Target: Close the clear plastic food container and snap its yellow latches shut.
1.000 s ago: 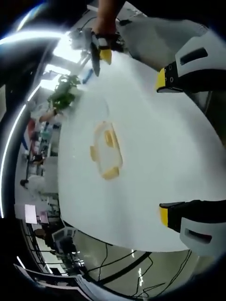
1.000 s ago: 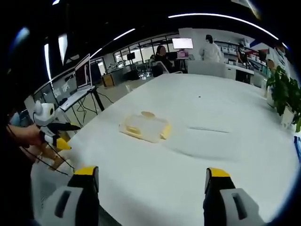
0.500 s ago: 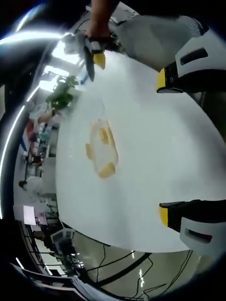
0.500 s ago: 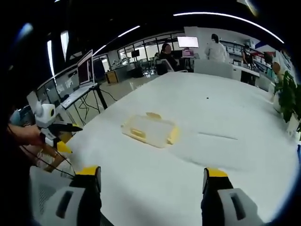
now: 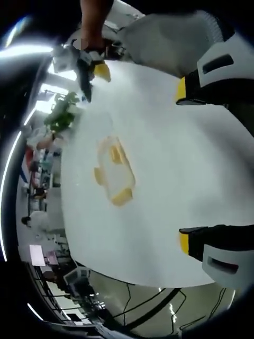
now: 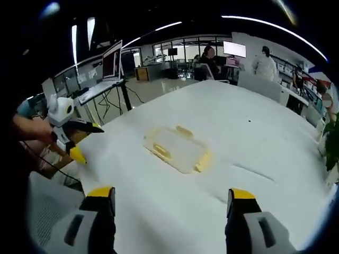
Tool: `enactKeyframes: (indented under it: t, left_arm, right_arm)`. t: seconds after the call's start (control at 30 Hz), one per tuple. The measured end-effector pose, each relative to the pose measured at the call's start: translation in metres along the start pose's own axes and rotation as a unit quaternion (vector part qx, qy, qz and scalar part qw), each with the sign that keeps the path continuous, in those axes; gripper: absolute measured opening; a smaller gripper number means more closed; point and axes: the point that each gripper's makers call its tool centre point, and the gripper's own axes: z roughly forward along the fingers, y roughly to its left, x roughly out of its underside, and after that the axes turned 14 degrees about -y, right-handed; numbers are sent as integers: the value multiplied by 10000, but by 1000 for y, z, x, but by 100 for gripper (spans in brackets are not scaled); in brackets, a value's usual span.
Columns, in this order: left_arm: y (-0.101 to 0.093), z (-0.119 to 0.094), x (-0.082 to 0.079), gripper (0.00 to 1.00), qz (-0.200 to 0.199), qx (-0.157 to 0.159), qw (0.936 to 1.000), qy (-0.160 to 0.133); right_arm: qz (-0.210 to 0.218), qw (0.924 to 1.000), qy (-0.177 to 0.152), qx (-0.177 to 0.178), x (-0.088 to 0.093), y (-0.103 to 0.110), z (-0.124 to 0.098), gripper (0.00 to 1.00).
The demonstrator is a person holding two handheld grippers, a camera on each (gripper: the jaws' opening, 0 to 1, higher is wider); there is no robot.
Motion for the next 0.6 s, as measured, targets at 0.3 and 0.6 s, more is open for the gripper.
enactKeyframes:
  t: [0.3,0.6]
  left_arm:
    - [8,13,-3,93,276,209,9993,150]
    - [15,27,-6,93,521,361,9977,252]
  right_arm:
    - [-430,9984,137,-348,-5,1,20,86]
    - [-794,9944,347,-606,-2,-1,36,85]
